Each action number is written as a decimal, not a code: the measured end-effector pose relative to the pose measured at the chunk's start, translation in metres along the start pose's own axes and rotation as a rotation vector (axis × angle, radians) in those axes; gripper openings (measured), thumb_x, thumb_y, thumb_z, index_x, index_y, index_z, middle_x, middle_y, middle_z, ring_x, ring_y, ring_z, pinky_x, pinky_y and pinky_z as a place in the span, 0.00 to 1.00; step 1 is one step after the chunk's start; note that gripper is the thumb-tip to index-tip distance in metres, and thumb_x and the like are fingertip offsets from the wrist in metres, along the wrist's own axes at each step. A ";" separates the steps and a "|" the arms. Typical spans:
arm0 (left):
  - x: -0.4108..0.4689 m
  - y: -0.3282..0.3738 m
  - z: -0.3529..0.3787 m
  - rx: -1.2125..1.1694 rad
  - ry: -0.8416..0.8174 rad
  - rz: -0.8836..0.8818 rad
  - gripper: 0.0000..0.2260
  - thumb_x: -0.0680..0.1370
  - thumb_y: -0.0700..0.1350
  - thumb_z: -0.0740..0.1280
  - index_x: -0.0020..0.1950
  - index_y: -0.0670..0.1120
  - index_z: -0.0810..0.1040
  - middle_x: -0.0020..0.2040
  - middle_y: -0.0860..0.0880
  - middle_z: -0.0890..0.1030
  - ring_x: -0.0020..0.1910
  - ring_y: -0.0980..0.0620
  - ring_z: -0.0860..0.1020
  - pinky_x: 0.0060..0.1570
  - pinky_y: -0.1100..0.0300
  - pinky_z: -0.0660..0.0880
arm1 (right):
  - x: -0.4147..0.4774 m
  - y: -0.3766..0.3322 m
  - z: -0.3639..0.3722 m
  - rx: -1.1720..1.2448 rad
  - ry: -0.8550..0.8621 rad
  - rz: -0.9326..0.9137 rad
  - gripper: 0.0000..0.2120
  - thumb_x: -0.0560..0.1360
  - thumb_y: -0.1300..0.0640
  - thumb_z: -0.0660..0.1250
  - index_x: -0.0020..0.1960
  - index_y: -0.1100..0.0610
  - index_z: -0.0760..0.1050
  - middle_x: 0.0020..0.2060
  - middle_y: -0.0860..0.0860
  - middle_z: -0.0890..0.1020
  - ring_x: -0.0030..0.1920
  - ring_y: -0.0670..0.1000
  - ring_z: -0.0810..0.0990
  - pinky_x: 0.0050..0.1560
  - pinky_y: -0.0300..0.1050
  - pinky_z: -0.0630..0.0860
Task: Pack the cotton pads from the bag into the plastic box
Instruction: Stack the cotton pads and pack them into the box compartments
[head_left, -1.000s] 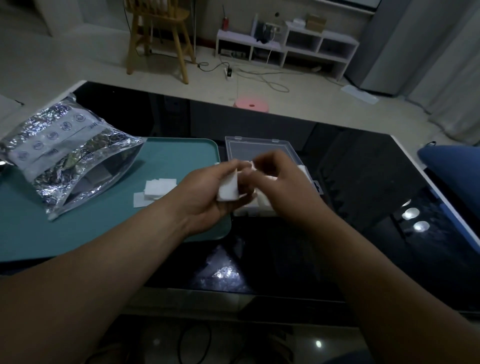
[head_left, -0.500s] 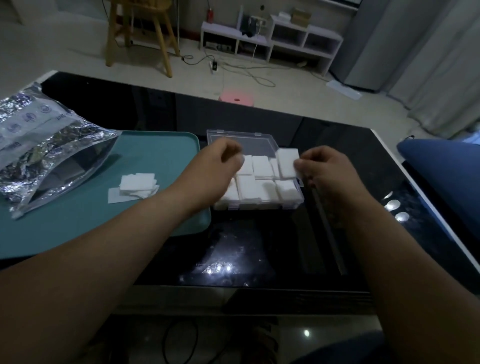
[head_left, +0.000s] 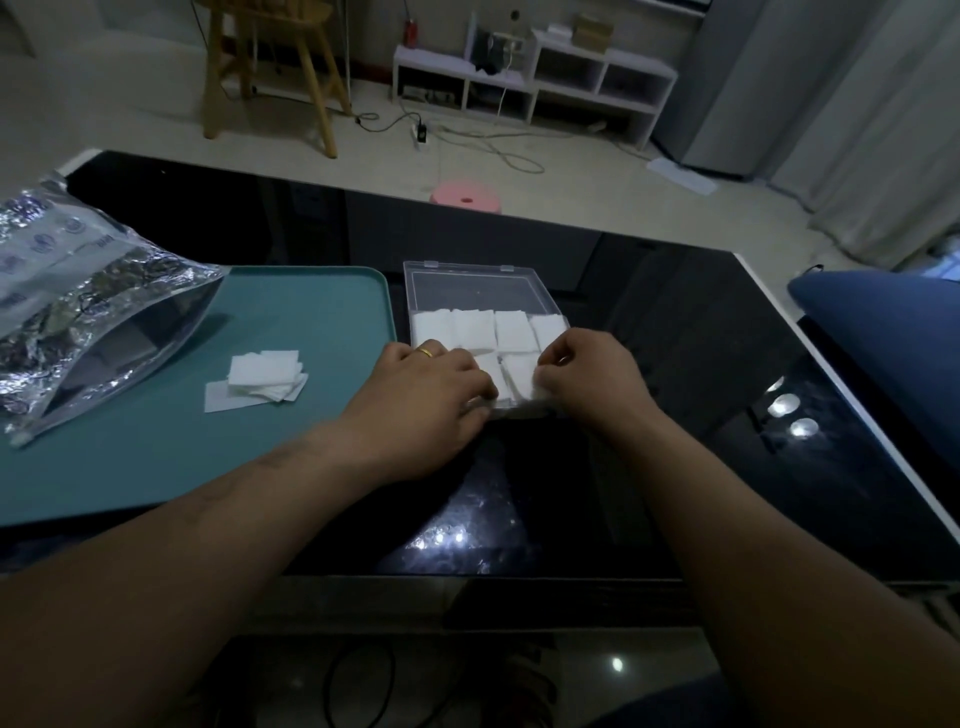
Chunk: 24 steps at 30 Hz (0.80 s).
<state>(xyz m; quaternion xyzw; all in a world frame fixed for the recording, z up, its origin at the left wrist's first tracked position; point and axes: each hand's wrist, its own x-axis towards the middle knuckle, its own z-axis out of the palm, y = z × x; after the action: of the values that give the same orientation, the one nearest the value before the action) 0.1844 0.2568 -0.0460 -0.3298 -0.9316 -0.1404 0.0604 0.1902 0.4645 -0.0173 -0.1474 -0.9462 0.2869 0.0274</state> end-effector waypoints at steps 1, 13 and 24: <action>0.000 0.000 0.000 -0.006 -0.002 0.000 0.15 0.82 0.59 0.57 0.63 0.60 0.78 0.61 0.59 0.78 0.62 0.52 0.73 0.62 0.49 0.63 | 0.000 -0.001 0.000 -0.007 -0.021 0.002 0.04 0.71 0.58 0.73 0.41 0.49 0.81 0.41 0.46 0.84 0.43 0.49 0.83 0.49 0.56 0.84; -0.052 -0.100 -0.056 0.070 0.009 -0.362 0.14 0.77 0.51 0.67 0.62 0.52 0.78 0.60 0.47 0.77 0.61 0.42 0.75 0.60 0.46 0.73 | -0.022 -0.084 0.034 0.007 0.141 -0.350 0.06 0.77 0.50 0.69 0.43 0.50 0.76 0.38 0.45 0.80 0.41 0.50 0.77 0.41 0.46 0.69; -0.076 -0.144 -0.050 0.052 -0.192 -0.296 0.14 0.78 0.54 0.69 0.62 0.52 0.79 0.56 0.48 0.74 0.55 0.45 0.77 0.51 0.54 0.73 | -0.041 -0.129 0.078 0.000 0.009 -0.565 0.04 0.79 0.51 0.69 0.46 0.50 0.80 0.39 0.45 0.83 0.41 0.49 0.80 0.42 0.45 0.75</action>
<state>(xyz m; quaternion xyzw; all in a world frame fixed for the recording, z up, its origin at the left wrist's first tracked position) 0.1533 0.0893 -0.0458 -0.1994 -0.9748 -0.0914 -0.0418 0.1847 0.3086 -0.0102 0.1209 -0.9496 0.2674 0.1103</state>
